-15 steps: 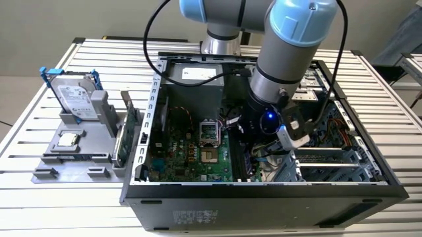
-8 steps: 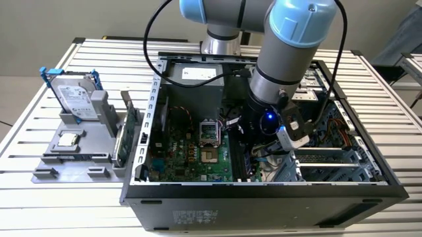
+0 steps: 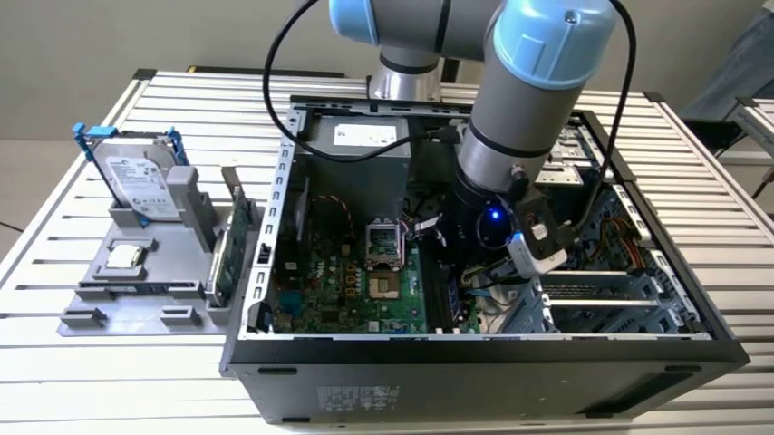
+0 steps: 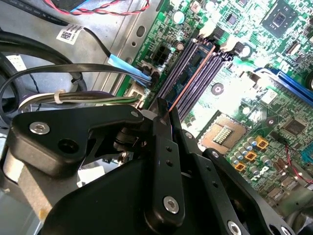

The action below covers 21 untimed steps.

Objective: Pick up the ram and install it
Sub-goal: 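Insert the ram into the slot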

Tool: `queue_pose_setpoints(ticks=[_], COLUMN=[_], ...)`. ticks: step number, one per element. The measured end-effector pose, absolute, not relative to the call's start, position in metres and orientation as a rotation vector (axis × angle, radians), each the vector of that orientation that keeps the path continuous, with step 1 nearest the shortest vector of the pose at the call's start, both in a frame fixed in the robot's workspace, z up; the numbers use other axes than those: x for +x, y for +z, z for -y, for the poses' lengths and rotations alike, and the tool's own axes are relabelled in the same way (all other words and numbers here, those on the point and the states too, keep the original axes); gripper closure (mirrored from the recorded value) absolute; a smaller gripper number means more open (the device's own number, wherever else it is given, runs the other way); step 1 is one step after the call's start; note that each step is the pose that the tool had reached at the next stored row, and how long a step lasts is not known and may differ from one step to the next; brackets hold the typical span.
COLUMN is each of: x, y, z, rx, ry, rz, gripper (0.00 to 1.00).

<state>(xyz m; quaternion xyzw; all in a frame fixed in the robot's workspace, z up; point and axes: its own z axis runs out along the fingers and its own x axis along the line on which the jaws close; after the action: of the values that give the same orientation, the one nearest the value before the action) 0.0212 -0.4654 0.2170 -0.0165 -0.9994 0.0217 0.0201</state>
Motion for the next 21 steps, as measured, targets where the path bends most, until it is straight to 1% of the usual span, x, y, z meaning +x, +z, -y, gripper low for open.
queue_pose_setpoints(ticks=[21], x=[0.0216], y=[0.2164], z=[0.4654], rx=[-0.050], ry=[0.068], rz=[3.100], gripper=[1.00])
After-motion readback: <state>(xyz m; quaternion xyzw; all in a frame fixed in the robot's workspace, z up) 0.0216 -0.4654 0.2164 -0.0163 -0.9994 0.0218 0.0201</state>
